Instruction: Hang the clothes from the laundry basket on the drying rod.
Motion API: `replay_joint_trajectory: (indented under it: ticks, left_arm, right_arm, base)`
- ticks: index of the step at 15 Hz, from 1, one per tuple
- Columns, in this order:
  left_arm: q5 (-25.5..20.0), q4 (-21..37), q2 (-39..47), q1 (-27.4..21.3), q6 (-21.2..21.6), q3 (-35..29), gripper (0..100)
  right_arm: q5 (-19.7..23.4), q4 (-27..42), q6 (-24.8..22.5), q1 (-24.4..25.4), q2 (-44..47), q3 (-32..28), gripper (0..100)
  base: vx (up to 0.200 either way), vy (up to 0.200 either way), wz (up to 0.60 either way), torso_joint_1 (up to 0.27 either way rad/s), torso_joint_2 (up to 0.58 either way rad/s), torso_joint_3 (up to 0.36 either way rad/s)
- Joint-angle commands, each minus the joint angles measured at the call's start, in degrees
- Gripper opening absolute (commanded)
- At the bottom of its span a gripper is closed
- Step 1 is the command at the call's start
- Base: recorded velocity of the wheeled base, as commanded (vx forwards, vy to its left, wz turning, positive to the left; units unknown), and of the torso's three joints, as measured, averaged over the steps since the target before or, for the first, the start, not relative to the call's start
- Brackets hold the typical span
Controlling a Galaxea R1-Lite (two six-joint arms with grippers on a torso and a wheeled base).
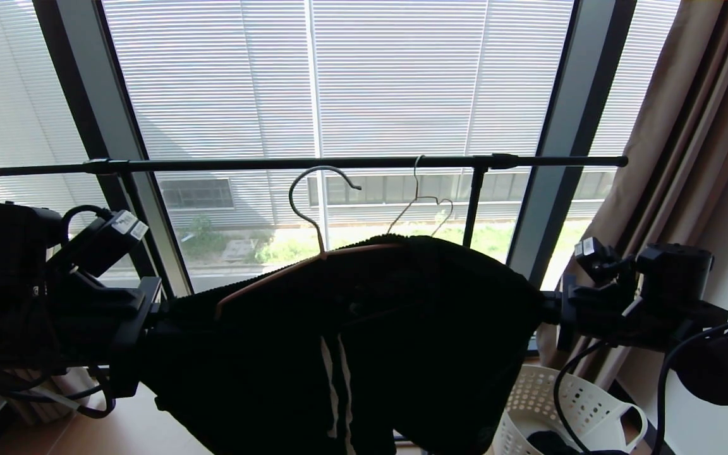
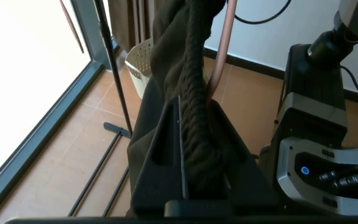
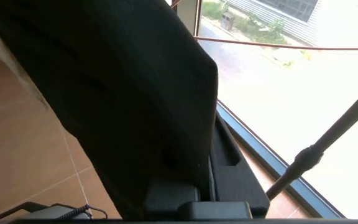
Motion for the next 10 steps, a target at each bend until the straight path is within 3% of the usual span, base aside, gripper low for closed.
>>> replay_joint_trajectory:
  ticks: [1, 6, 7, 10]
  left_arm:
    - [-0.9, 0.0, -0.6, 1.3, 0.1, 0.7, 0]
    - [-1.4, -0.1, -0.5, 1.6, 0.0, 0.7, 0]
    - [-1.4, -0.1, -0.5, 1.6, 0.1, 0.7, 0]
    - [-1.4, -0.1, -0.9, 3.5, 0.1, 2.2, 0]
  right_arm:
    - [-0.1, 0.0, 0.0, -1.0, 0.8, -0.7, 0]
    - [-0.1, 0.1, -0.1, 1.3, 0.4, 1.2, 0]
    - [-0.2, -0.1, -0.5, 1.5, 0.4, 1.8, 100]
    - [-0.1, -0.1, -3.9, 3.2, -2.3, 3.3, 100]
  base:
    - [0.000, 0.000, 0.00, 0.000, 0.00, 0.000]
    - [0.000, 0.000, 0.00, 0.000, 0.00, 0.000]
    - [0.000, 0.000, 0.00, 0.000, 0.00, 0.000]
    - [0.000, 0.000, 0.00, 0.000, 0.00, 0.000]
